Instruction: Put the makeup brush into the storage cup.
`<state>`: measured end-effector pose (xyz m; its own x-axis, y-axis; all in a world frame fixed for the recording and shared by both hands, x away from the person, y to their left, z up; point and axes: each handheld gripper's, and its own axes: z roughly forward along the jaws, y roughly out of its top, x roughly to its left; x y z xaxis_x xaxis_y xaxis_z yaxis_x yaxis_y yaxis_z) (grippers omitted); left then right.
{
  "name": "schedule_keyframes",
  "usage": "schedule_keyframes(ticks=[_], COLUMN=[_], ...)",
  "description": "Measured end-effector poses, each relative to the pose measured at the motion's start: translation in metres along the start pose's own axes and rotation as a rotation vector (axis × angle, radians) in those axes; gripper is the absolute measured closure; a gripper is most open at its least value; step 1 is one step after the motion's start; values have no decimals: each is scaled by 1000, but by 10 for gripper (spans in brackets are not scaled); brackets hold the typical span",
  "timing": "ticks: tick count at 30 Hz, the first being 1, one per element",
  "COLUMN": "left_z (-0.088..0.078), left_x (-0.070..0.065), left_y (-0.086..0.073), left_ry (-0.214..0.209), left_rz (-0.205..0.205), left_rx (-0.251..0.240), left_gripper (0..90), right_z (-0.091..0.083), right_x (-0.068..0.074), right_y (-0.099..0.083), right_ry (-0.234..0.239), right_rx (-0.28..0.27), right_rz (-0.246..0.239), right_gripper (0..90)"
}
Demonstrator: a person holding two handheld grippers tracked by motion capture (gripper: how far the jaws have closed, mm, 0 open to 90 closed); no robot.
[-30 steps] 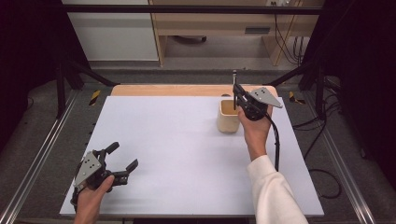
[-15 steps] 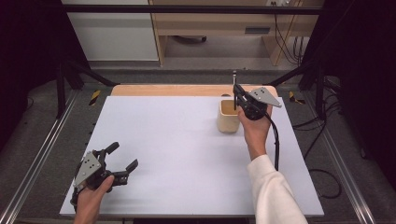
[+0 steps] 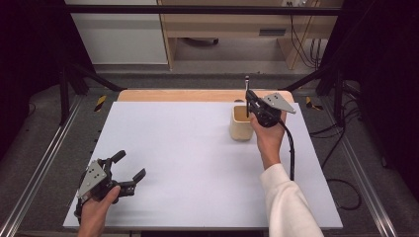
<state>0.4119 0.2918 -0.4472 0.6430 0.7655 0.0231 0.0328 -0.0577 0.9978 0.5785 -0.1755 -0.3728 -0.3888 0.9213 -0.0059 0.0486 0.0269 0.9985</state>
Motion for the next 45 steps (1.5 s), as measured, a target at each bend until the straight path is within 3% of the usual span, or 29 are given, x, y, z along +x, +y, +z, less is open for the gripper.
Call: schedule_keyframes(ticks=[31, 45], left_z=[-1, -1], left_x=[0, 0], left_y=[1, 1], left_ry=[0, -3], left_rz=[-1, 0], left_rx=[-6, -5], left_gripper=[38, 40], right_z=[4, 3], right_x=[0, 2], right_y=[-25, -32], right_ry=[-4, -3], right_rx=[59, 84], right_rz=[10, -8], right_gripper=[837, 837])
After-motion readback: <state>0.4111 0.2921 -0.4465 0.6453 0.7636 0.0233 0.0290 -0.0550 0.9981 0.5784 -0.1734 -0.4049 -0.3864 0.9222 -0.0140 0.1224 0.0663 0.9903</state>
